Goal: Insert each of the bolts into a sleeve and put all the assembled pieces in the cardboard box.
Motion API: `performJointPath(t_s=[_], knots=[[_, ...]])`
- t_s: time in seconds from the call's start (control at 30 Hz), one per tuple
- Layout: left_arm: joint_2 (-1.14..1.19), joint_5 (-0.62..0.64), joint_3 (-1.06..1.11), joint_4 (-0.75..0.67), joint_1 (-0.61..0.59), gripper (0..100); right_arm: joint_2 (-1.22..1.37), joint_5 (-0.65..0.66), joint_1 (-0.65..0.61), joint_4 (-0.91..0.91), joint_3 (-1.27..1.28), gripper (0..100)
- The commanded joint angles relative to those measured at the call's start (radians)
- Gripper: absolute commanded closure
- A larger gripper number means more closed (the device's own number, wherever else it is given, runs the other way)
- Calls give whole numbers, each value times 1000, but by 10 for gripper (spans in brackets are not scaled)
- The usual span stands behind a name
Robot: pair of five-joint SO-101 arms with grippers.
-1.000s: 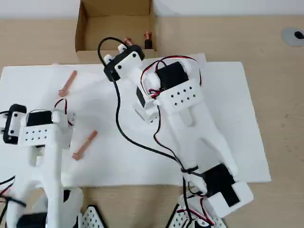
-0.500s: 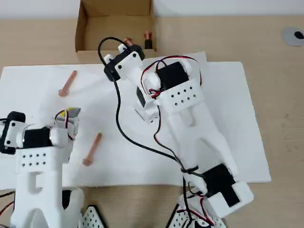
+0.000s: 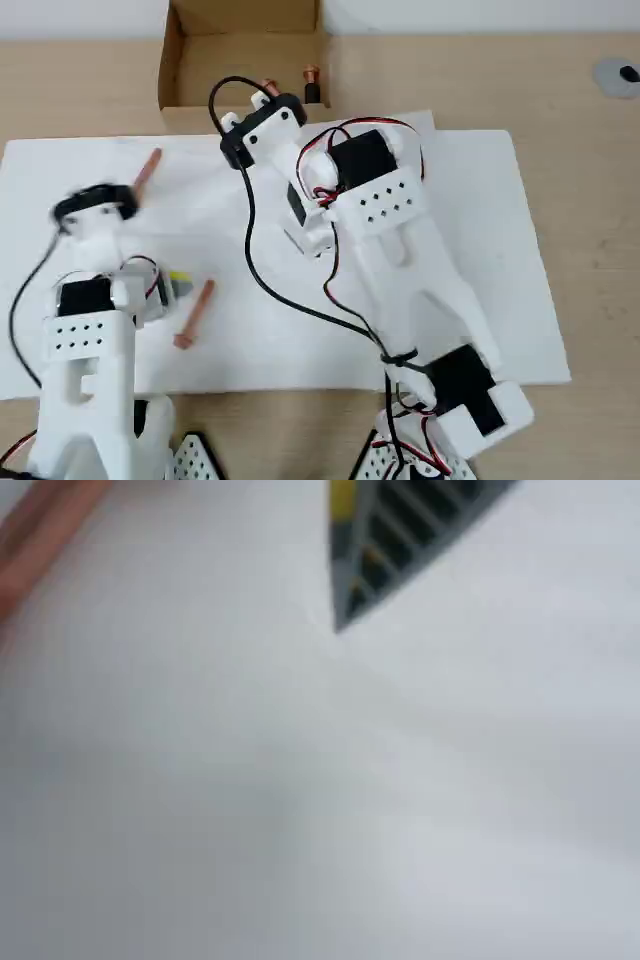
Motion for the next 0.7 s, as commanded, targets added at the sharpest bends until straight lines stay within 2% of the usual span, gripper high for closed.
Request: performJointPath(t_s=[0.0,0.17,0.37,0.5,0.67], knots=[[4,-261,-3,-11,52,736,-19,-9,16,14,1,987],[1,-500,-12,38,61,738,-19,-9,16,14,2,987],[8,-621,-68,161,57,739,-21,-9,16,14,50,987],[10,-631,-81,262,61,739,-21,-9,16,12,48,987],[19,-626,-46,272,61,740,-21,-9,16,11,48,987]])
